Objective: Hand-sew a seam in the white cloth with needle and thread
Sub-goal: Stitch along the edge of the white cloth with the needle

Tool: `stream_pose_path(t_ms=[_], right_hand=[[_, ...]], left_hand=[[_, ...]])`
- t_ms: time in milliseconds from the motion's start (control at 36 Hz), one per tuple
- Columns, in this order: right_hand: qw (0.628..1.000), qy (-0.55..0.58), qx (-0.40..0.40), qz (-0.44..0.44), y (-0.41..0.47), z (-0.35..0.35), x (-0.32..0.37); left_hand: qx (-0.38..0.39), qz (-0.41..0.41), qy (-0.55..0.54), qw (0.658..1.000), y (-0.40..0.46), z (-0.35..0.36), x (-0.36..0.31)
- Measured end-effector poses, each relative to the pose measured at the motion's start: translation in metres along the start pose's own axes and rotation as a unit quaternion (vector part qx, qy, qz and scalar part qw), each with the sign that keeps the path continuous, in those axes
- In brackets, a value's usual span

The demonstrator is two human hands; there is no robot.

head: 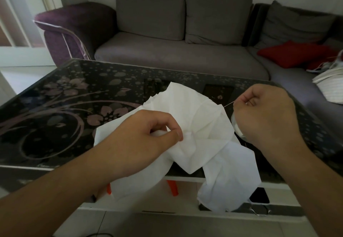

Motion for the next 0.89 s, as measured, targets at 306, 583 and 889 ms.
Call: stream_pose_path(t_ms=[306, 583, 889], right_hand=[[0.999, 0.029, 0.016, -0.013, 0.001, 0.005, 0.0], [0.999, 0.029, 0.025, -0.014, 0.003, 0.022, -0.001], [0.999, 0.033, 0.013, 0.015, 0.003, 0.006, -0.012]], left_hand=[[0.003, -0.003, 0.004, 1.0, -0.001, 0.001, 0.005], [-0.007, -0.013, 0.006, 1.0, -0.006, -0.005, 0.016], [-0.006, -0.016, 0.023, 1.0, 0.0, 0.0, 0.004]])
Point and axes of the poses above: each hand's wrist, its own y-axis towards the middle knuckle, its own z-axis out of the palm, x = y × z, the point moved 10 cm from there along y, towards the middle knuckle, and after that the axes turned 12 degrees about y, right-handed, at the moved point
